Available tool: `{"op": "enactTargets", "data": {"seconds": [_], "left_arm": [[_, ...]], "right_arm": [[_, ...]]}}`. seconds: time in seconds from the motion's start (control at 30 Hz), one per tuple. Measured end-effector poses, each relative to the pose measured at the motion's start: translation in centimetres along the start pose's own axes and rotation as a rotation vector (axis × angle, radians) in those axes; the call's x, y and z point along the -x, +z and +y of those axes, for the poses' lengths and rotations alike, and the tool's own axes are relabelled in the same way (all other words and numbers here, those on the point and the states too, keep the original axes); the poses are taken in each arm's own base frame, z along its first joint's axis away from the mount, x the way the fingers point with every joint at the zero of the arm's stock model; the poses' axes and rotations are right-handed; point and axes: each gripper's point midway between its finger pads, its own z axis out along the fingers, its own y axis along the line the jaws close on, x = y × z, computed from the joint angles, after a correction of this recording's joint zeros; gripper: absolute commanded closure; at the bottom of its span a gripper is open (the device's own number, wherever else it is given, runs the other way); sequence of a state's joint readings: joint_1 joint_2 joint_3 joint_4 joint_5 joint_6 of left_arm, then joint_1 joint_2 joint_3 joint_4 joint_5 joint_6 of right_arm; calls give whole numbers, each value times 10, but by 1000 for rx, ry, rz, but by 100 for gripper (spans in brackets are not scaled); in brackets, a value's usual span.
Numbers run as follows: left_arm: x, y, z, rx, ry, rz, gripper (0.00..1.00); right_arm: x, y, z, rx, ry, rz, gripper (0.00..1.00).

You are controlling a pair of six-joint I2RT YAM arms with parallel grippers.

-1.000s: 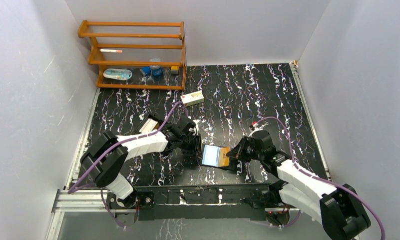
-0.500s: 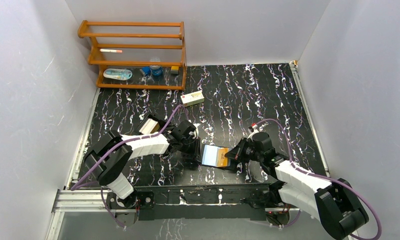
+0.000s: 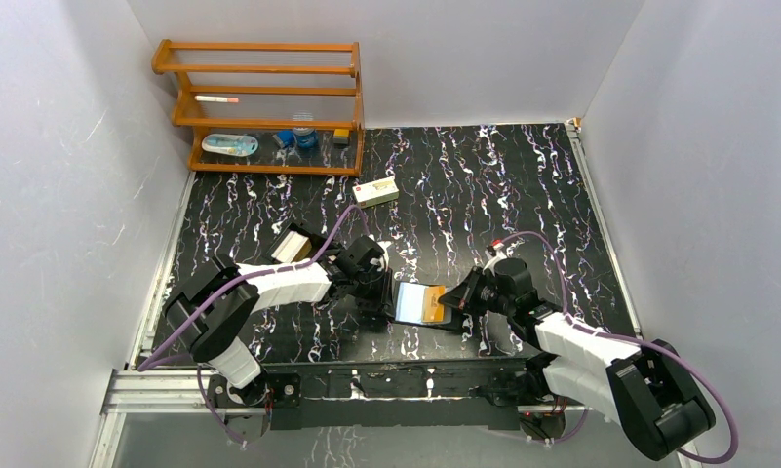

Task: Put the credit cards into the card holder
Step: Insert the credit card into the card holder.

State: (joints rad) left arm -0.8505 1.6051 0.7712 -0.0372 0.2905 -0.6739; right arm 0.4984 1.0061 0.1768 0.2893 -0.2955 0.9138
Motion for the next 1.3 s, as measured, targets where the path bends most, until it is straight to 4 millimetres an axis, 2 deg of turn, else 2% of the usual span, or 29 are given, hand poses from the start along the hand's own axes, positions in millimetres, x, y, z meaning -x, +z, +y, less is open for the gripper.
{"op": "enactTargets", "data": {"seconds": [0.33, 1.1, 1.3], "left_arm": [[0, 1, 0, 4, -7, -11, 86], [-1, 2, -1, 17, -10, -20, 86], [-1, 2, -2, 22, -19, -23, 86]], "right_arm": [[-2, 3, -6, 8, -2, 2, 100], [-4, 11, -3, 51, 19, 17, 97], [-3, 13, -3, 53, 35, 17, 92]]}}
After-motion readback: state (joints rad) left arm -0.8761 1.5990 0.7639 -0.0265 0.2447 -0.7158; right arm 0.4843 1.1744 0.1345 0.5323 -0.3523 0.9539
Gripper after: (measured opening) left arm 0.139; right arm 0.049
